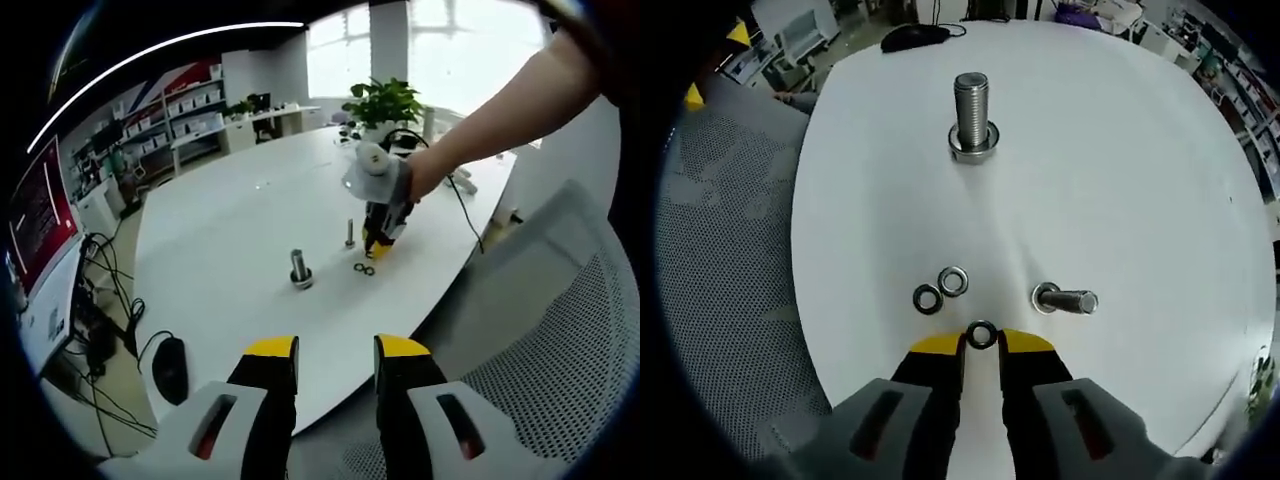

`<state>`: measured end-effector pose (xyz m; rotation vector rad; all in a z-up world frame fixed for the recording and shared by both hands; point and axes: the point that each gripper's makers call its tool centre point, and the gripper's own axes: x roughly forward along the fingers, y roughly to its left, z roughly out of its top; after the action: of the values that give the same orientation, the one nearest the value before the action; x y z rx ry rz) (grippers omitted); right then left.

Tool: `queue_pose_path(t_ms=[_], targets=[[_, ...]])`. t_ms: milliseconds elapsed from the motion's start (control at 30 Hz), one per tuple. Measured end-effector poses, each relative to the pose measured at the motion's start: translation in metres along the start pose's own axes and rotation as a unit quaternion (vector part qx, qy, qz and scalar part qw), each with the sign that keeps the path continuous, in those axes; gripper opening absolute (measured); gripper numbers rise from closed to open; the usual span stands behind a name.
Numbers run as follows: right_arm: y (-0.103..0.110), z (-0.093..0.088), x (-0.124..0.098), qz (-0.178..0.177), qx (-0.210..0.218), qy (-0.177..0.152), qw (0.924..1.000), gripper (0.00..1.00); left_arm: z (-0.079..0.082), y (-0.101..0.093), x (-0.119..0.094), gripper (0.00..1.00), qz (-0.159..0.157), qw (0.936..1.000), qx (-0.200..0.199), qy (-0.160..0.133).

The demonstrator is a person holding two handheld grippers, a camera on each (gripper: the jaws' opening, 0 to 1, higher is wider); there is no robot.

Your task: Place the washer onto the threaded stud by aligning its center hole with the stud, sliding it down to the base, and recovering from edge contact or off-axis alignment until the washer reaches the visible bottom stop.

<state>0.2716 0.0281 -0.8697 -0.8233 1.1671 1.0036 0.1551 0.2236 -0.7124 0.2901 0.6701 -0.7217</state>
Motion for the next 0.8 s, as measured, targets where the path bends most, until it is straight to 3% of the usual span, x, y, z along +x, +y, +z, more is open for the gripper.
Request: queue_pose_path(t_ms=[367, 600, 800], targets=[[-0.0007, -0.0005, 0.0003, -0.006, -0.002, 0.023, 0.9997, 0.15, -0.0007, 0.0011, -0.0001, 0.28, 0.003, 1.0000, -0.001, 0.002], [-0.0028, -0.0011, -0.0003, -0.010, 0.042, -0.019, 0.9989, 0.15, -0.0002, 0.0021, 0.0000, 0.28, 0.005, 1.0000, -0.002, 0.000], [-0.0013, -0.0008, -0.0014, -0.014, 0.045, -0.038, 0.9982, 0.15, -0.0005, 0.0017, 0.0001, 0.28, 0.004, 1.0000, -0.001, 0.002]])
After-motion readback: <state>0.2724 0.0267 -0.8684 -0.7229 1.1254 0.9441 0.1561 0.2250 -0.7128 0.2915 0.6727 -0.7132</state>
